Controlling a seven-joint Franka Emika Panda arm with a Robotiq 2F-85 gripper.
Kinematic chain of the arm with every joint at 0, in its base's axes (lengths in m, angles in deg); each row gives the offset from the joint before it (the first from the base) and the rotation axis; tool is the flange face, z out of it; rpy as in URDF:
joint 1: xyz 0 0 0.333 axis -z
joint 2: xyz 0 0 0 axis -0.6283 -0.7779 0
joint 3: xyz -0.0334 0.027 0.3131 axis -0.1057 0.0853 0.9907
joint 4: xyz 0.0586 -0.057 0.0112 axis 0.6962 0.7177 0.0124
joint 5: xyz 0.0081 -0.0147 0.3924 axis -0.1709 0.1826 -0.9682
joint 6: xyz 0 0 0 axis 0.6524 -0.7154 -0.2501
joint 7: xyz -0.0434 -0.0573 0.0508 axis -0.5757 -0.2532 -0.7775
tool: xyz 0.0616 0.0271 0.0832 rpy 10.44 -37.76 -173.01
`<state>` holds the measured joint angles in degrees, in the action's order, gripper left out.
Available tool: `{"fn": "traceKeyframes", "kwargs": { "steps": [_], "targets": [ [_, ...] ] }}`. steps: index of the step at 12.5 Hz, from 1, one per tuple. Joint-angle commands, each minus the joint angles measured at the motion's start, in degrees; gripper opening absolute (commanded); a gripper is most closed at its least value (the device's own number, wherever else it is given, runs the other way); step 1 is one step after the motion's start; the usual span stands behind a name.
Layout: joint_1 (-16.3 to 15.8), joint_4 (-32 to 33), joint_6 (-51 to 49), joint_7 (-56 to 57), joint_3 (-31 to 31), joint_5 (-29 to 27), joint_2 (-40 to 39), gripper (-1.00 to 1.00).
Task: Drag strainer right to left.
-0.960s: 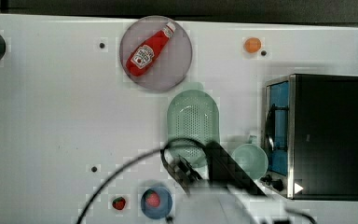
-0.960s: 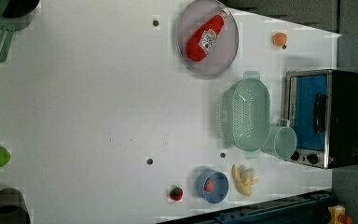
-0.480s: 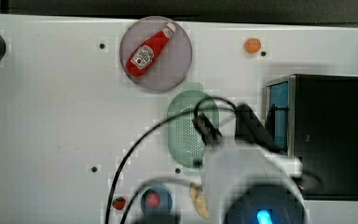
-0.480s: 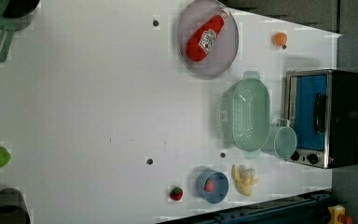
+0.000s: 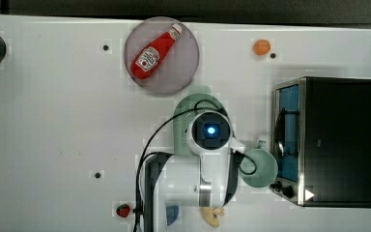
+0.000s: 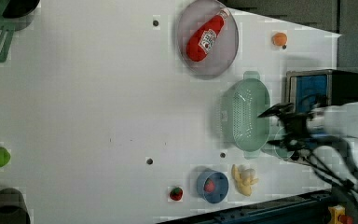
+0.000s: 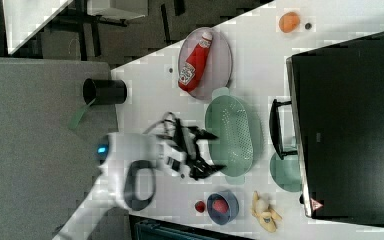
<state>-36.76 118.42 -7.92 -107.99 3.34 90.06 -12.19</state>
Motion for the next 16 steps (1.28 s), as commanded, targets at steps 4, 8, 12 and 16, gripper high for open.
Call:
{"fn": "traceKeyframes", "kwargs": {
  "steps": [4, 8, 12, 16],
  "targets": [
    [-1.1, -2.0, 13.4, -14.3, 1.5, -0.8, -9.0, 1.0],
    [-2.3, -2.2, 17.6, -15.5, 2.3, -1.2, -14.5, 1.0],
    [-3.6, -2.2, 18.6, -20.9, 3.9, -1.3, -16.2, 1.0],
    [-4.4, -2.3, 18.5, -21.2, 4.6, -1.4, -16.5, 1.0]
  ]
}}
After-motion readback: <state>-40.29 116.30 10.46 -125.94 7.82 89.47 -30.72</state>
